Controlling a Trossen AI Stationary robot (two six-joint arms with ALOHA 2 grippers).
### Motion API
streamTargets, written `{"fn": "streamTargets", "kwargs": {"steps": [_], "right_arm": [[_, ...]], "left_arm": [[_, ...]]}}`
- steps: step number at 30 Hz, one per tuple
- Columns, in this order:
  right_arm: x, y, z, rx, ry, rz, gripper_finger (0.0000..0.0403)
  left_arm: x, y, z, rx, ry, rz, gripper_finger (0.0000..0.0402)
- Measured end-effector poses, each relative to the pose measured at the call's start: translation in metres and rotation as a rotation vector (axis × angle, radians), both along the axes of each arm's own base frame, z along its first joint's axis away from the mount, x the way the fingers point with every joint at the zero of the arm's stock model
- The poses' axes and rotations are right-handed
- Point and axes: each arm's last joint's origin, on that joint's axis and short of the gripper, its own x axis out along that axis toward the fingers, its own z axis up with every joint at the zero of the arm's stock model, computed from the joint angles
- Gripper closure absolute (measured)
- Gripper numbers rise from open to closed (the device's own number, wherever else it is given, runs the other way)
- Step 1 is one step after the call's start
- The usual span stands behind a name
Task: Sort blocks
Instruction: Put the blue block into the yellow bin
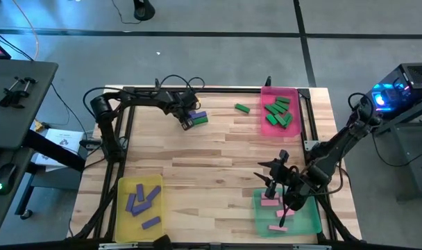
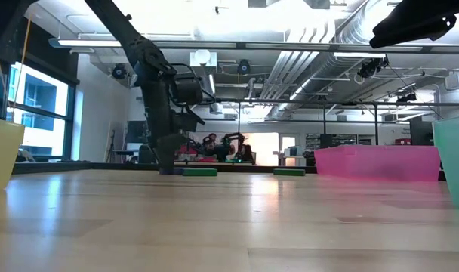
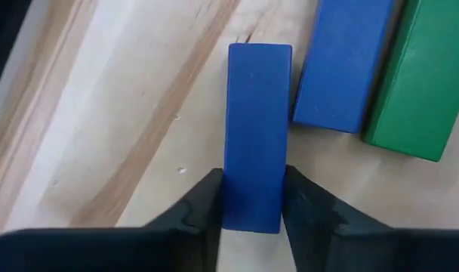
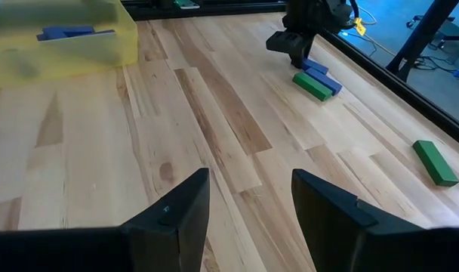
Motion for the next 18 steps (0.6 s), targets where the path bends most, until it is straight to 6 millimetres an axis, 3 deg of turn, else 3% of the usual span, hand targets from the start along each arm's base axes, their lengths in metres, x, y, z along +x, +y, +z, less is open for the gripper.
{"fn": "streamTargets", "kwargs": {"steps": [3,7,10,13,18], "right_arm": [[0.0,0.0,0.0,0.003,-0.002,0.0,0.0231],[0.0,0.0,0.0,0.007,-0.006,0.0,0.0231],[0.0,0.001,0.001,0.011,-0.009,0.0,0.0231],[0.001,0.001,0.001,0.014,-0.014,-0.003,0.0231],[0.0,-0.001,0.001,0.01,-0.045,-0.049,0.0231]], "left_arm": [[0.002,-0.005,0.003,0.014,0.004,-0.01,0.0343],[0.003,-0.021,0.015,0.055,0.018,-0.026,0.0343],[0.008,-0.038,0.037,0.115,-0.032,-0.049,0.0343],[0.01,-0.065,0.058,0.164,-0.067,-0.079,0.0343],[0.012,-0.129,0.096,0.202,-0.214,-0.213,0.0343]]}}
